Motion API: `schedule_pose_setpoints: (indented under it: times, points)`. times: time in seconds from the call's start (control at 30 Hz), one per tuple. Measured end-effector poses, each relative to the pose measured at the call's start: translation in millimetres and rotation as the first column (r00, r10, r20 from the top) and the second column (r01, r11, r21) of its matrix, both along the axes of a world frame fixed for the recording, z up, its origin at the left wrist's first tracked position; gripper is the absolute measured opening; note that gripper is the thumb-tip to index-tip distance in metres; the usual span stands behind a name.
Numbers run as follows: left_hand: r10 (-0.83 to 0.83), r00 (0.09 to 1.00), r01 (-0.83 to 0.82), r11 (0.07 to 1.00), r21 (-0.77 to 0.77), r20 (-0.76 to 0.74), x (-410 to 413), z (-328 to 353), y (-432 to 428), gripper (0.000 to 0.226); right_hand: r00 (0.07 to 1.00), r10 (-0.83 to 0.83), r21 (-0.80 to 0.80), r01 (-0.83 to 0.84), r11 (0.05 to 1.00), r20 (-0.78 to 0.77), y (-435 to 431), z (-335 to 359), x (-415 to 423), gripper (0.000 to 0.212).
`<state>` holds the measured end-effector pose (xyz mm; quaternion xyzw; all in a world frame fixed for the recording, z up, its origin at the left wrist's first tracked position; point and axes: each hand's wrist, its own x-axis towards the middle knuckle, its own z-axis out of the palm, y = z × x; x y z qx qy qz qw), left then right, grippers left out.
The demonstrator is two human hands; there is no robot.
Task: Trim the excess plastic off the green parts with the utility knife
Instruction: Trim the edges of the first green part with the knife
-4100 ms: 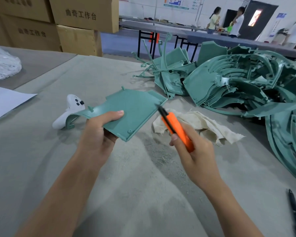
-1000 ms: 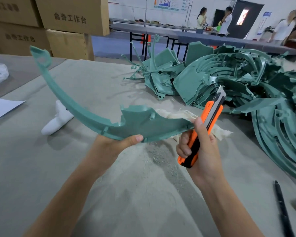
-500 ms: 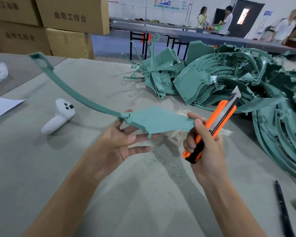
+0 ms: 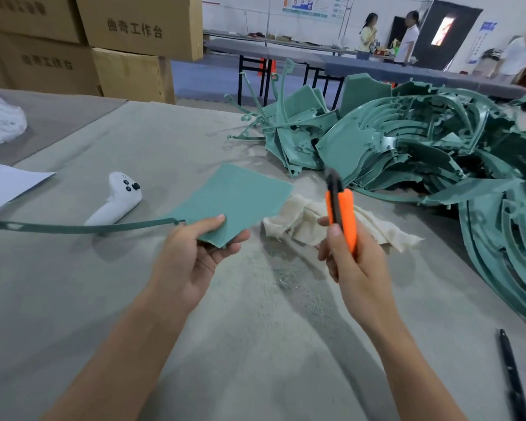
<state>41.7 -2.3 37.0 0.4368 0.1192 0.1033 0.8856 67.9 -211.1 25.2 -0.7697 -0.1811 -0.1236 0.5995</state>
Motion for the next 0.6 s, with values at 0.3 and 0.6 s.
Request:
schedule_pose_setpoints:
  times: [0.3, 0.6]
  points:
    - [0.039, 0.999, -0.039, 0.999, 0.004, -0.027, 1, 1, 1, 0.014, 0.989, -0.018, -0.365, 0.072, 0.928, 0.150, 2, -13, 10, 0.027]
    - [0.063, 0.997, -0.063, 0.998, -0.010, -0.046, 0, 2, 2, 0.013, 0.968, 0.062, -0.509, 0.073, 0.858, 0.243, 1, -19, 8, 0.021]
